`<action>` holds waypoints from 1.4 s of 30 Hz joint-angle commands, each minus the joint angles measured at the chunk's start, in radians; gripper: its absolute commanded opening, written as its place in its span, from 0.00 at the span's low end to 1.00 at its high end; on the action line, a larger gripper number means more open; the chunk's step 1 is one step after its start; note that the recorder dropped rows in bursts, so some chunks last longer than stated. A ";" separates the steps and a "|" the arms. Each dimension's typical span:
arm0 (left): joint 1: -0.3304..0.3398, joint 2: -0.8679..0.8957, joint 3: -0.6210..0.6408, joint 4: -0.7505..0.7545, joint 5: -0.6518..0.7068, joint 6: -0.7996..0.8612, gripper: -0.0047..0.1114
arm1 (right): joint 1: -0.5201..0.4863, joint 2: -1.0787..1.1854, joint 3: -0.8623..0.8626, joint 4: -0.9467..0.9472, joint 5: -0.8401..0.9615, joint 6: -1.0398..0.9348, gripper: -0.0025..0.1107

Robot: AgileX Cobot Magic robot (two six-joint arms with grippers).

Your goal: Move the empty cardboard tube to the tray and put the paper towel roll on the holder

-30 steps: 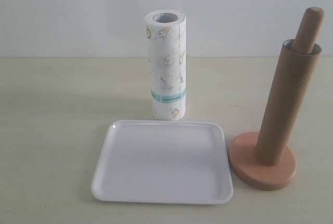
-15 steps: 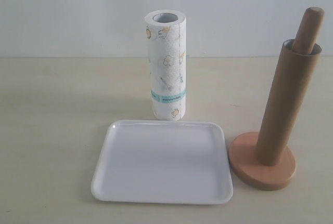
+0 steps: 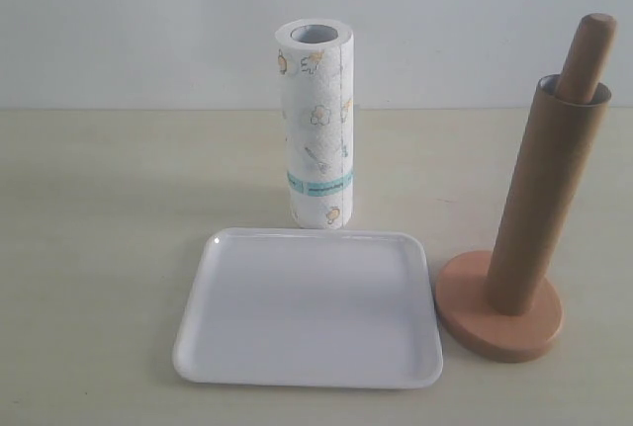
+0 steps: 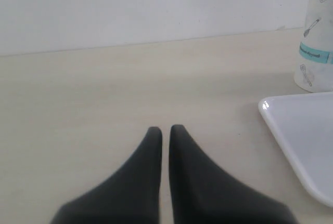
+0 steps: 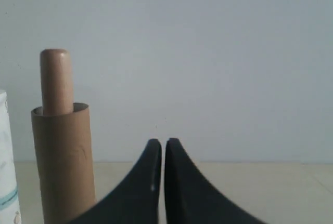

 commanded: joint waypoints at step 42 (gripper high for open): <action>0.002 -0.003 0.003 0.001 -0.001 0.000 0.08 | -0.002 0.730 -0.113 -0.624 -0.246 0.568 0.72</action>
